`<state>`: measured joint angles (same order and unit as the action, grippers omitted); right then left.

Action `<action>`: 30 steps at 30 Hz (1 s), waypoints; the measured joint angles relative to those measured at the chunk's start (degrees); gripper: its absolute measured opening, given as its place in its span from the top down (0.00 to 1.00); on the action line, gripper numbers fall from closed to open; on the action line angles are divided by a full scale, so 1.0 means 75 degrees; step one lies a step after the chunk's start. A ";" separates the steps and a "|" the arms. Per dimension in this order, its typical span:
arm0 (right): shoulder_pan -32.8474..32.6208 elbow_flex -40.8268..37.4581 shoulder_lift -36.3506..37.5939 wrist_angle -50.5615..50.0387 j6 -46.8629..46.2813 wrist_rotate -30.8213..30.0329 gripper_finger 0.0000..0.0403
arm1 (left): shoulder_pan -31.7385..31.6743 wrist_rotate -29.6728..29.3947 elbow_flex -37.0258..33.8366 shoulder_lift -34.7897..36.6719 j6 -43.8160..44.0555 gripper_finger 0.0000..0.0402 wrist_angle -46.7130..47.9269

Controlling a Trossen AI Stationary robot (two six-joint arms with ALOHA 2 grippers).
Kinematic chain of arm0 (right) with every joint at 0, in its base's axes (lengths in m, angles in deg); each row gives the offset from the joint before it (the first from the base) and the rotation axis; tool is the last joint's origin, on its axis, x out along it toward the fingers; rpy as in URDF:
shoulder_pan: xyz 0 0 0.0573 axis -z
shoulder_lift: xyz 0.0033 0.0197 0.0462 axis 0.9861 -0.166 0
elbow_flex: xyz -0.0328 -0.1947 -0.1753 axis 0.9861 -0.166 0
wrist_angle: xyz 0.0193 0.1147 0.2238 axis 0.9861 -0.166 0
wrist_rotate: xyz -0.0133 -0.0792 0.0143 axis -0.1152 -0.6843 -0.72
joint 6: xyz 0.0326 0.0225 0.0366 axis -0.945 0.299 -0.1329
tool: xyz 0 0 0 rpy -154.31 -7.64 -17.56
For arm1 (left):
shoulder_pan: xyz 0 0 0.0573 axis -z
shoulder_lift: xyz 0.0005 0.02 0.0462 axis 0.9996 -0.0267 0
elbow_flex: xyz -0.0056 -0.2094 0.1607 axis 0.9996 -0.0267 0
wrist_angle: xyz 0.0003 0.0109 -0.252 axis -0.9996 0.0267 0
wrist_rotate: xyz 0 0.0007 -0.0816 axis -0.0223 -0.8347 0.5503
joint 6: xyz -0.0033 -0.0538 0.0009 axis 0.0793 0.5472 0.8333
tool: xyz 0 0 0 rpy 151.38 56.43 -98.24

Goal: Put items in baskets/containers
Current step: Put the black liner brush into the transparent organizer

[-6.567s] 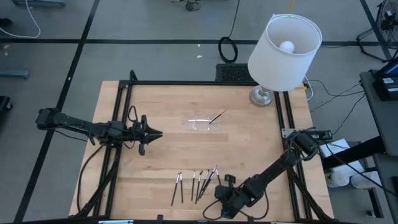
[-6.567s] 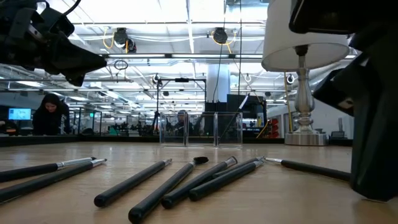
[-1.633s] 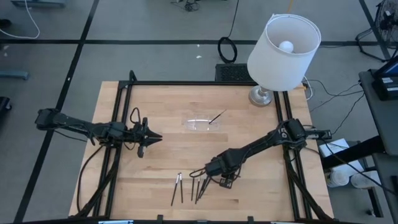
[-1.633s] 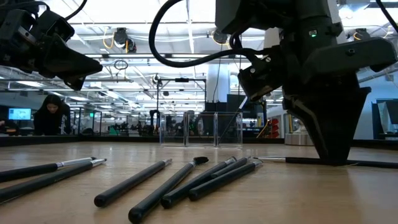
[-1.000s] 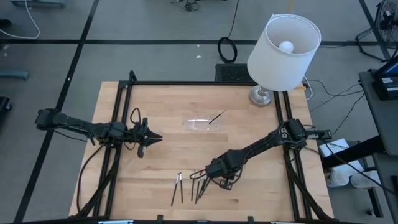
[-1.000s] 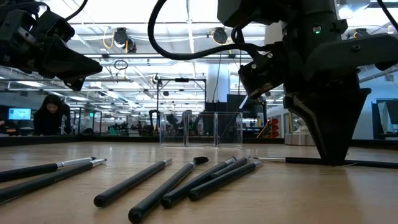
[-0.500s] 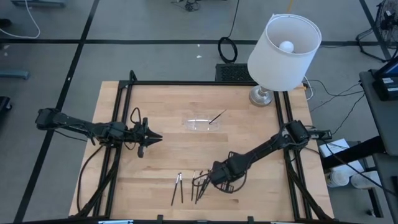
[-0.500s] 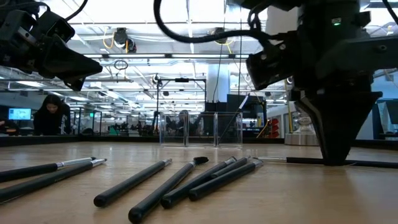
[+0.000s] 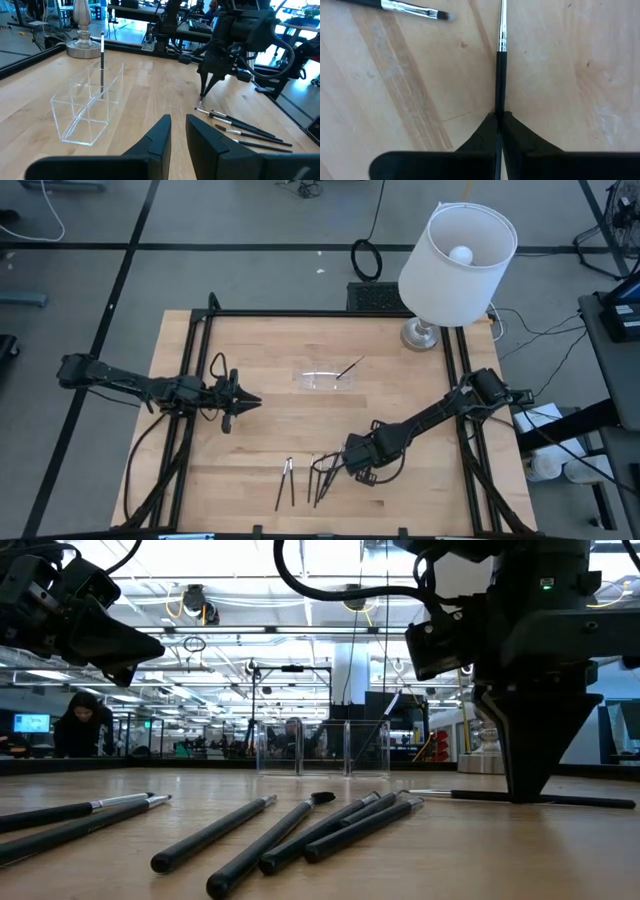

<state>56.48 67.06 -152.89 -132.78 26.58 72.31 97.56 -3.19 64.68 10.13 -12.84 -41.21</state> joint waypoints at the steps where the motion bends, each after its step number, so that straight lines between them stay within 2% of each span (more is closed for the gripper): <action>1: 0.0003 0.0000 0.0003 -0.0016 0.0013 0.0001 1.00 | -0.0001 -0.0001 0.0000 0.0000 0.0000 0.84 0.0000; 19: 0.0042 -0.0015 0.0194 -0.0619 -0.0014 -0.0173 1.00 | 0.0001 -0.0003 0.0000 0.0000 0.0012 0.84 -0.0003; 27: 0.0102 -0.0003 0.0860 -0.0748 -0.0096 -0.0660 1.00 | 0.0001 -0.0003 0.0000 0.0000 0.0029 0.84 -0.0001; 30: 0.0105 0.0000 0.1217 -0.0647 -0.0054 -0.1182 1.00 | -0.0001 -0.0003 0.0000 0.0001 0.0029 0.84 -0.0003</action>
<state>57.26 67.06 -143.76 -137.64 26.18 63.45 97.56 -3.21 64.68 10.14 -12.62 -41.23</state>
